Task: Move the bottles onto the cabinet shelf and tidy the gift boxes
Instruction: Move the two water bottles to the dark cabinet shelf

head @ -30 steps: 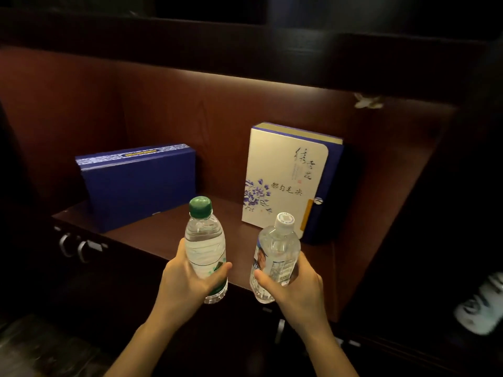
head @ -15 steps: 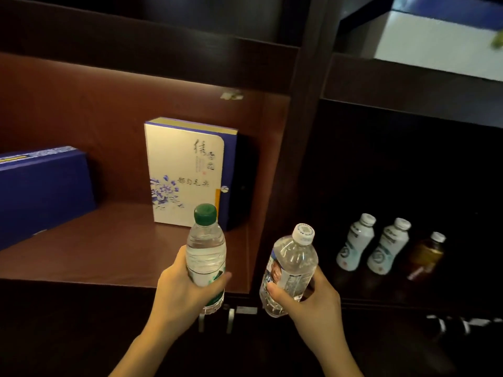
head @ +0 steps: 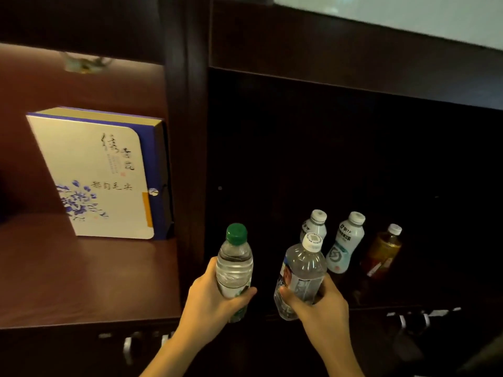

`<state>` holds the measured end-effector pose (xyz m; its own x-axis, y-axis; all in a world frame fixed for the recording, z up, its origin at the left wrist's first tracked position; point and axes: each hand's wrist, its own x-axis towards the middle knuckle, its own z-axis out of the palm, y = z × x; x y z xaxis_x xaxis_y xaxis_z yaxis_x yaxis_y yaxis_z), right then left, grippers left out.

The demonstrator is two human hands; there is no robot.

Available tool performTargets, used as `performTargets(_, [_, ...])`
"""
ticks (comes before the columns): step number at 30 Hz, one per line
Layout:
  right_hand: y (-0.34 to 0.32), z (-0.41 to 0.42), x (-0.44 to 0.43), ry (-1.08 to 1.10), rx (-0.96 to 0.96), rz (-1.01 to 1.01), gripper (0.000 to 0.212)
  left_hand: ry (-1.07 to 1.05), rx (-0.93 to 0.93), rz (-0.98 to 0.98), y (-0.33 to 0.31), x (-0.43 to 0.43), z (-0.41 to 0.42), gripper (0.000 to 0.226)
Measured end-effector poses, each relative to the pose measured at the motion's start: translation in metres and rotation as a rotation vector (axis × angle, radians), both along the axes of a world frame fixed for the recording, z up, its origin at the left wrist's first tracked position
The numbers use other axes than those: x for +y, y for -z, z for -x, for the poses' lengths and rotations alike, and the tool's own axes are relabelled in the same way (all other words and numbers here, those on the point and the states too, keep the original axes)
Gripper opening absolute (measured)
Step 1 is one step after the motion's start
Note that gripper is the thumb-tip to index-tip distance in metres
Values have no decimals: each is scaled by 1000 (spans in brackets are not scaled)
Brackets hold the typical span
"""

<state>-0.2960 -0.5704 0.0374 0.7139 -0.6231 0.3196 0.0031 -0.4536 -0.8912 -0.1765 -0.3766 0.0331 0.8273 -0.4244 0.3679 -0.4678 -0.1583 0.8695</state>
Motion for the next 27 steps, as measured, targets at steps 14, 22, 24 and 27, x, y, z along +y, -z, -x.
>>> performTargets(14, [51, -91, -78, -151, 23, -110, 61, -296, 205, -51, 52, -93, -68, 66])
performTargets(22, [66, -134, -81, -224, 24, -137, 63, -379, 155, -4, 58, -97, -94, 58])
performTargets(24, [70, -142, -82, -244, 31, -150, 64, -399, 164, 13, 60, -98, -99, 58])
performTargets(27, [77, -152, -83, -259, 54, -162, 64, -423, 183, 22, 62, -101, -106, 57])
